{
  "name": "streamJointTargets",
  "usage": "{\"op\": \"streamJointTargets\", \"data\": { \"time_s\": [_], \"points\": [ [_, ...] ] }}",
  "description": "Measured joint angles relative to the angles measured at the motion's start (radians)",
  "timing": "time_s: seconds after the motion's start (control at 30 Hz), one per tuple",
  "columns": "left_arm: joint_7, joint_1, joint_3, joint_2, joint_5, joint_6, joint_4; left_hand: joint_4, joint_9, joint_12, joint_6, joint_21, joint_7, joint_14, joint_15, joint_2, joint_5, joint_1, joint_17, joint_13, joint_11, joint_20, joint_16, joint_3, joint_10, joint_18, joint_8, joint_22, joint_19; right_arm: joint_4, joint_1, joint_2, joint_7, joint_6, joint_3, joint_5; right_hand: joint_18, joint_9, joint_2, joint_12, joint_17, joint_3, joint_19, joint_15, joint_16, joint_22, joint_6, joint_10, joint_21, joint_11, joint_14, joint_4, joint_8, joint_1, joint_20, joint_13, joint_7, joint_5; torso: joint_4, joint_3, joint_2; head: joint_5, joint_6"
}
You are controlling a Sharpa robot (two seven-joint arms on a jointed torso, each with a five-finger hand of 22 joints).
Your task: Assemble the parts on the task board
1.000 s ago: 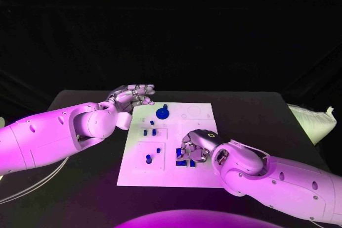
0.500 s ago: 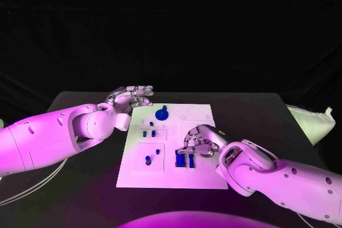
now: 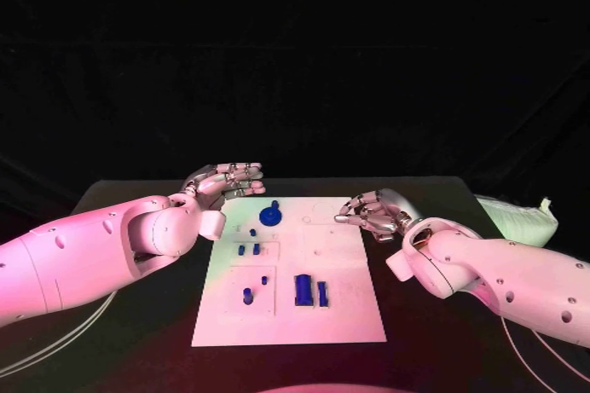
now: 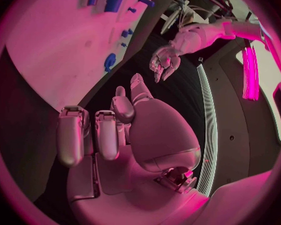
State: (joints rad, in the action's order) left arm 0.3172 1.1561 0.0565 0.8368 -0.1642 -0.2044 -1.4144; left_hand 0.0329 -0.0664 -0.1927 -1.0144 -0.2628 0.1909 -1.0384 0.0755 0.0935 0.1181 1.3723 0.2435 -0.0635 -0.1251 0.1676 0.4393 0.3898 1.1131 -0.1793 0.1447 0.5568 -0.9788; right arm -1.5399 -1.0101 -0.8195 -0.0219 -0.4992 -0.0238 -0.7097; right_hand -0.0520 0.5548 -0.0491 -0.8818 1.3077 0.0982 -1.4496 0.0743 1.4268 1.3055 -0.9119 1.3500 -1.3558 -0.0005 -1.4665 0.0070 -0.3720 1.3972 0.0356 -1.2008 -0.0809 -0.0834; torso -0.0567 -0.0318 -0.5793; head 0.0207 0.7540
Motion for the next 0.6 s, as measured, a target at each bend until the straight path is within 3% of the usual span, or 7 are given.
{"op": "streamJointTargets", "data": {
  "time_s": [0.1, 0.17, 0.2, 0.27, 0.33, 0.43, 0.6],
  "points": [
    [0.028, -0.007, 0.000, -0.021, -0.001, -0.008, 0.036, -0.001, 0.000, 0.020, 0.002, 0.020, -0.002, -0.020, 0.010, 0.000, 0.000, 0.000, -0.030, 0.000, -0.004, 0.011, -0.075, 0.009, 0.006, 0.000, -0.011, -0.025, 0.011, 0.067, -0.014, 0.023, -0.088, 0.022, -0.005, 0.161, -0.045, -0.052, -0.019, 0.279, -0.093, -0.002, 0.083, -0.020, -0.136, -0.125, 0.022, -0.107, 0.140, 0.018, 0.005, -0.017, 0.064, 0.019, 0.012, 0.175, -0.022, 0.000, -0.0038, -0.0004, 0.010, -0.001, -0.023],
    [0.048, -0.011, 0.000, -0.035, -0.005, -0.017, 0.065, -0.001, 0.001, 0.031, 0.010, 0.031, -0.009, -0.022, 0.010, 0.000, 0.000, 0.000, -0.042, 0.001, -0.003, 0.017, -0.105, 0.009, 0.008, 0.000, -0.021, -0.037, 0.017, 0.122, -0.022, 0.047, -0.140, 0.032, -0.012, 0.259, -0.080, -0.090, -0.034, 0.406, -0.238, -0.013, 0.165, -0.033, -0.284, -0.268, 0.029, -0.157, 0.289, 0.032, 0.050, -0.030, 0.106, 0.034, 0.023, 0.273, -0.033, 0.000, -0.0068, 0.0002, 0.015, -0.001, -0.042],
    [0.056, -0.012, 0.000, -0.040, -0.007, -0.022, 0.075, -0.004, 0.001, 0.036, 0.014, 0.038, -0.007, -0.022, 0.010, 0.000, 0.000, 0.000, -0.047, 0.001, -0.003, 0.021, -0.119, 0.012, 0.008, 0.000, -0.025, -0.043, 0.022, 0.143, -0.024, 0.055, -0.159, 0.035, -0.015, 0.296, -0.088, -0.106, -0.034, 0.447, -0.306, -0.017, 0.199, -0.037, -0.355, -0.328, 0.024, -0.166, 0.354, 0.040, 0.075, -0.035, 0.122, 0.034, 0.029, 0.315, -0.038, 0.000, -0.0078, 0.0009, 0.017, -0.001, -0.050],
    [0.070, -0.015, -0.001, -0.048, -0.013, -0.031, 0.093, -0.005, 0.001, 0.049, 0.025, 0.060, -0.007, -0.017, 0.019, 0.001, 0.000, -0.001, -0.061, 0.001, -0.007, 0.028, -0.151, 0.018, 0.003, 0.000, -0.033, -0.062, 0.047, 0.189, -0.028, 0.073, -0.193, 0.040, -0.020, 0.362, -0.117, -0.143, -0.042, 0.551, -0.499, -0.025, 0.294, -0.053, -0.561, -0.493, 0.028, -0.212, 0.534, 0.055, 0.162, -0.048, 0.160, 0.042, 0.042, 0.426, -0.054, 0.003, -0.0100, 0.0026, 0.021, -0.003, -0.066],
    [0.083, -0.019, -0.001, -0.059, -0.019, -0.039, 0.111, -0.005, 0.001, 0.063, 0.025, 0.081, -0.007, -0.011, 0.029, 0.005, 0.000, -0.005, -0.075, 0.001, -0.016, 0.038, -0.183, 0.019, -0.005, 0.000, -0.035, -0.082, 0.063, 0.246, -0.032, 0.093, -0.225, 0.049, -0.023, 0.430, -0.118, -0.173, -0.047, 0.637, -0.602, -0.034, 0.366, -0.073, -0.699, -0.575, 0.029, -0.246, 0.646, 0.067, 0.251, -0.058, 0.188, 0.047, 0.055, 0.530, -0.065, 0.006, -0.0114, 0.0048, 0.025, -0.005, -0.079],
    [0.095, -0.023, -0.002, -0.073, -0.027, -0.045, 0.132, -0.010, 0.001, 0.080, 0.025, 0.105, -0.007, -0.013, 0.034, 0.006, 0.000, -0.014, -0.097, 0.001, -0.023, 0.050, -0.225, 0.023, -0.012, 0.000, -0.039, -0.113, 0.075, 0.310, -0.038, 0.112, -0.261, 0.065, -0.027, 0.499, -0.118, -0.227, -0.053, 0.743, -0.751, -0.037, 0.459, -0.106, -0.917, -0.681, 0.001, -0.236, 0.808, 0.084, 0.354, -0.079, 0.236, 0.053, 0.086, 0.716, -0.074, 0.012, -0.0116, 0.0078, 0.029, -0.006, -0.088],
    [0.107, -0.025, -0.003, -0.082, -0.035, -0.049, 0.153, -0.010, 0.001, 0.092, 0.020, 0.136, -0.002, -0.004, 0.043, 0.006, 0.000, -0.014, -0.116, 0.001, -0.026, 0.070, -0.262, 0.023, -0.020, 0.000, -0.040, -0.147, 0.095, 0.347, -0.044, 0.125, -0.302, 0.098, -0.029, 0.557, -0.118, -0.291, -0.055, 0.819, -0.935, -0.028, 0.471, -0.145, -1.161, -0.793, -0.037, -0.216, 0.954, 0.112, 0.351, -0.110, 0.293, 0.040, 0.131, 0.924, -0.077, 0.008, -0.0116, 0.0114, 0.031, -0.002, -0.091]
  ]
}}
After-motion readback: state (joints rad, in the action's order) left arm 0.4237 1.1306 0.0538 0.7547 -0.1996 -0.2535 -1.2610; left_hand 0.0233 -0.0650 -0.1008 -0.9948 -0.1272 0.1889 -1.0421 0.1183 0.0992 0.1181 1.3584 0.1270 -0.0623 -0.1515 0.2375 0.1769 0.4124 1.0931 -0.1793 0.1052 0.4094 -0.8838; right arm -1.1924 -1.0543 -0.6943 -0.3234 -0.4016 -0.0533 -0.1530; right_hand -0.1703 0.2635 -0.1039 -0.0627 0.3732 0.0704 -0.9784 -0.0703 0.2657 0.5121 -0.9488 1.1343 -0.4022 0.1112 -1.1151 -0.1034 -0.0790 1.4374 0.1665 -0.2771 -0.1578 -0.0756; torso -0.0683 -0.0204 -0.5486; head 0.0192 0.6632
